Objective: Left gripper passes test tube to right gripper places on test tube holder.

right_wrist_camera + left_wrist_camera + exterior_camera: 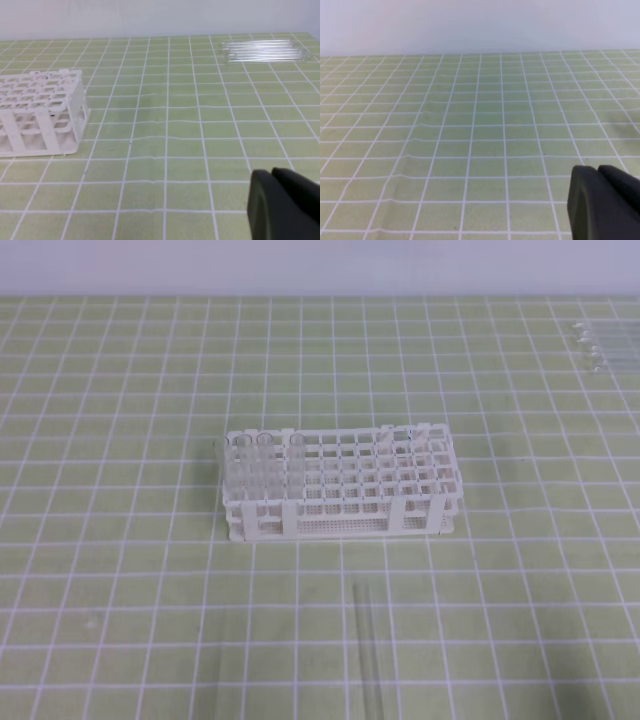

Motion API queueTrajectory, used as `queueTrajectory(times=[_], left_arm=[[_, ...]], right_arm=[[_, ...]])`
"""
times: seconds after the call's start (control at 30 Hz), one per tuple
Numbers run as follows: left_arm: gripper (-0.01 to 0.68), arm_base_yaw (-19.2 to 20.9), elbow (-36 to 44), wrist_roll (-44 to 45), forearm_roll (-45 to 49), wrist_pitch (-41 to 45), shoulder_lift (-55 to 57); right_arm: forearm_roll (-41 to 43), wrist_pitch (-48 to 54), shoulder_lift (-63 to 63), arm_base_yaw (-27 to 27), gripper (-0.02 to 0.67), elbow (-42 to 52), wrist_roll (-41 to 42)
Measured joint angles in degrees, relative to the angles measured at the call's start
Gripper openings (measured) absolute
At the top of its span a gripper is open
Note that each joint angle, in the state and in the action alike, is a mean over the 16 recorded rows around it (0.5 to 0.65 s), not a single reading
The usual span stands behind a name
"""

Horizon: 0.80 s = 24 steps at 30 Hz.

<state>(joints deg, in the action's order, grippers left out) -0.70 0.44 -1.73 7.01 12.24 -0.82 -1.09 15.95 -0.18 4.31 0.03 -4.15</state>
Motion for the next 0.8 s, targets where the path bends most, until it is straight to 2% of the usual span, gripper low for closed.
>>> queueTrajectory(times=[0.33,0.6,0.8], left_arm=[[-0.003,0.0,0.1,-1.8,-1.6,-0.3,-0.5],[-0.003,0.0,0.0,-11.2,-10.3,-4.5,-0.7],[-0.003,0.0,0.0,-20.0,-16.9,-13.0,-0.6]], right_arm=[[0.0,0.0,0.0,0.0,-0.017,0.0,0.0],[0.0,0.0,0.0,0.0,-0.017,0.0,0.0],[0.0,0.0,0.0,0.0,-0.017,0.0,0.0]])
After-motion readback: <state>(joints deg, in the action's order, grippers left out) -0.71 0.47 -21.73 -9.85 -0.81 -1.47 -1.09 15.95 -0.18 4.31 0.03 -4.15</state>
